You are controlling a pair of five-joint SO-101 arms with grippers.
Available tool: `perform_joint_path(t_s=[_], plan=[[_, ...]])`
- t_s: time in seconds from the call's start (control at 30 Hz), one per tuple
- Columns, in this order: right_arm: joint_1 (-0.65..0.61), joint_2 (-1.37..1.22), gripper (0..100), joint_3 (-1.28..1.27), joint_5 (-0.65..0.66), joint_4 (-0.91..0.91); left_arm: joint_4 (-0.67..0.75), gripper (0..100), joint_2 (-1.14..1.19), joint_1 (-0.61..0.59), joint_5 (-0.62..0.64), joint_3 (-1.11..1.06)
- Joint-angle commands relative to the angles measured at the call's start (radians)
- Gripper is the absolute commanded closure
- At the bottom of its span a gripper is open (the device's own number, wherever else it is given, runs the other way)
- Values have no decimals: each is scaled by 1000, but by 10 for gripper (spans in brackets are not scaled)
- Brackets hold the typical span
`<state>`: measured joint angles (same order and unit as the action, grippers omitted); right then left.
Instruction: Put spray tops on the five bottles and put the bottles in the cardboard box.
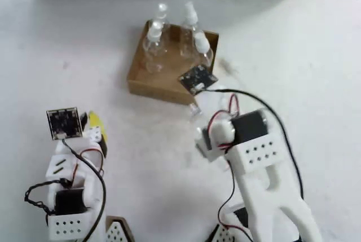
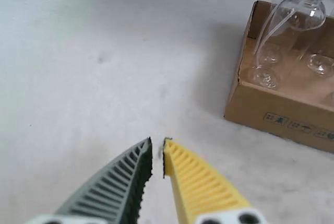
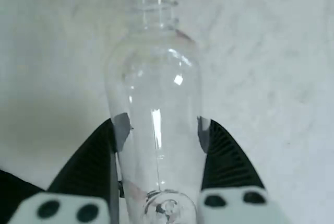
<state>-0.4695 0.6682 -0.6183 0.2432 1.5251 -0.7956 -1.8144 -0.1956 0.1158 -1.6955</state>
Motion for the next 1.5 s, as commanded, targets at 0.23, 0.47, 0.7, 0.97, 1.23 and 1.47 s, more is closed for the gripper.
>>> perform_joint_path(t_s=[0.23, 0.47, 0.7, 0.97, 1.23, 1.47], plan=[[-208, -177, 973, -69, -474, -312, -5, 936, -13, -10, 2, 3], [-271, -475, 895, -64, -563, -453, -3, 936, -13, -10, 2, 3], [-295, -596, 817, -63, -555, -547, -2, 935, -13, -10, 2, 3], [-294, -553, 696, 34, -555, -372, -2, 932, -13, -10, 2, 3], [-300, -553, 613, 121, -525, -243, -3, 932, -13, -10, 2, 3], [-295, -441, 664, 176, -308, -54, -6, 932, -13, -4, 12, 17]])
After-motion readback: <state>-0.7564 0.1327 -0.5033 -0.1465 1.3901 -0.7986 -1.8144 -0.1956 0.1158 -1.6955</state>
